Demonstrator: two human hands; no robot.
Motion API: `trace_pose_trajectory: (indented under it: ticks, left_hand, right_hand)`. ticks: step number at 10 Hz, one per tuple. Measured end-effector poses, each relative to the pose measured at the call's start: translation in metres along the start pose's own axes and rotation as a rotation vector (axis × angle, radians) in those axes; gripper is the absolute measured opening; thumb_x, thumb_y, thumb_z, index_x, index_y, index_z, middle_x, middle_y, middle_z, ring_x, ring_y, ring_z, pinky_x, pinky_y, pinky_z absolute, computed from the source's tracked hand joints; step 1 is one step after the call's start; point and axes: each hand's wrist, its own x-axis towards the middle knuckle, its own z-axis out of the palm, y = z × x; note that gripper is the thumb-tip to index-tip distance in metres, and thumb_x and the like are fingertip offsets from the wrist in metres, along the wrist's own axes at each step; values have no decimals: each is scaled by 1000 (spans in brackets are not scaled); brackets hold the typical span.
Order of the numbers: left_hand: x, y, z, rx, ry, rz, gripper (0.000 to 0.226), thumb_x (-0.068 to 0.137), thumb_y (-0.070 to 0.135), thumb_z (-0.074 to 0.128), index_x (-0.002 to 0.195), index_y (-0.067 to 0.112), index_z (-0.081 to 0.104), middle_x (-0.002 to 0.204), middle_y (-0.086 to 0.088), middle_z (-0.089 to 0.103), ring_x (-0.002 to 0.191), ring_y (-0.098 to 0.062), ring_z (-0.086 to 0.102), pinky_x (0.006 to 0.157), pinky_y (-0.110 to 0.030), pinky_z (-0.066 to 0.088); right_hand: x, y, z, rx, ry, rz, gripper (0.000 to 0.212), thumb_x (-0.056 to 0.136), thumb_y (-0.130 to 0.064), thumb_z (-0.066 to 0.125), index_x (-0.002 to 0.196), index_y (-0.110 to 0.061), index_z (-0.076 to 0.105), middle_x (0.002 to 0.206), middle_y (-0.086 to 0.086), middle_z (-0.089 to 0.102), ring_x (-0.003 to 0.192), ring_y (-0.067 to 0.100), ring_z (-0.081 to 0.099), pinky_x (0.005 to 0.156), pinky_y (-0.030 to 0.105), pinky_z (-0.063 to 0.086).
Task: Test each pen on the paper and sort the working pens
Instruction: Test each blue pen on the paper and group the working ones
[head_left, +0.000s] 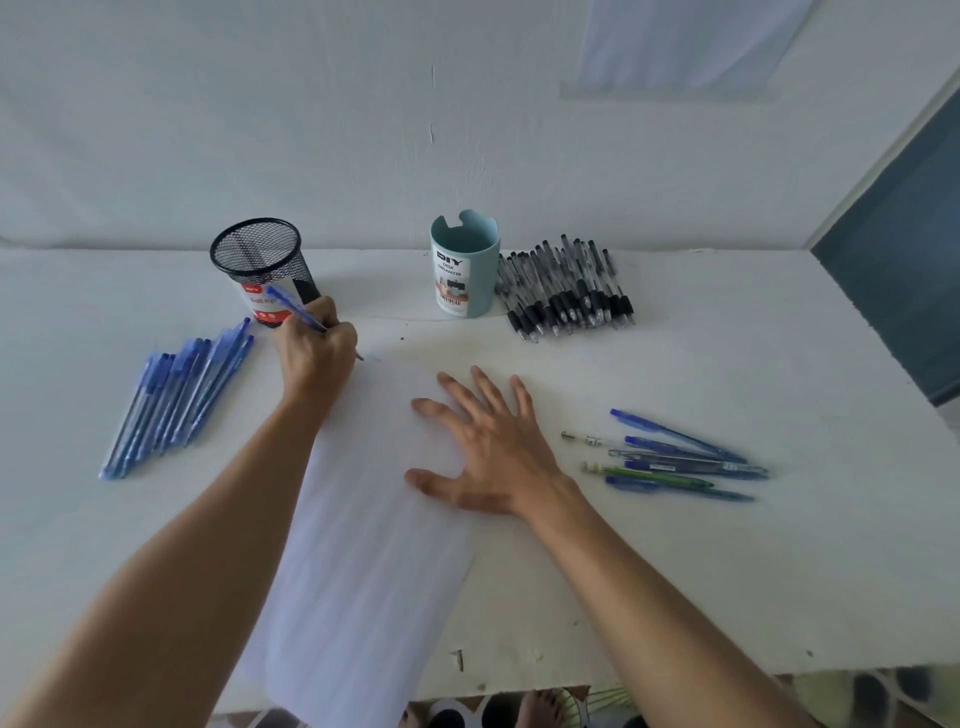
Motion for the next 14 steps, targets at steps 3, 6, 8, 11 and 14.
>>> trace_pose_trajectory:
  ticks: [3,6,8,11,14]
  left_hand:
    - [2,-2,3,87,-76,54,20,60,-4,43,62,7,26,57,0,22,56,-16,22,53,-26,17]
    - [4,-4,4,83,-82,47,18,62,-6,45,64,1,29,62,-7,25,61,-18,25,55,-31,18]
    - [4,-1,4,89,-94,33,21,62,-7,45,61,5,27,60,-2,24,59,-16,23,54,-27,17]
    - [2,3,4,110,-107,71,28,60,-5,45,57,13,24,57,1,21,59,-17,20,53,-27,14]
    - [-1,5,3,74,-147,78,21,58,1,46,56,12,29,58,-4,28,58,-18,26,52,-28,19]
  right_hand:
    - [0,-1,0,-12,-13,8,80,81,-85,35,150,-48,19,167,-8,5,154,26,-5,118,61,-7]
    - [0,-1,0,-4,-15,11,80,81,-85,35,150,-48,19,167,-8,4,154,26,-5,118,61,-7]
    - [1,-1,1,-9,-5,11,80,81,-85,34,149,-48,20,167,-7,6,154,26,-4,118,62,-7]
    - [1,0,2,-13,1,9,80,81,-86,32,150,-47,20,167,-7,7,154,27,-3,118,61,-7]
    - [2,1,4,-15,-1,8,79,81,-86,31,149,-48,19,167,-7,7,154,26,-3,118,62,-6]
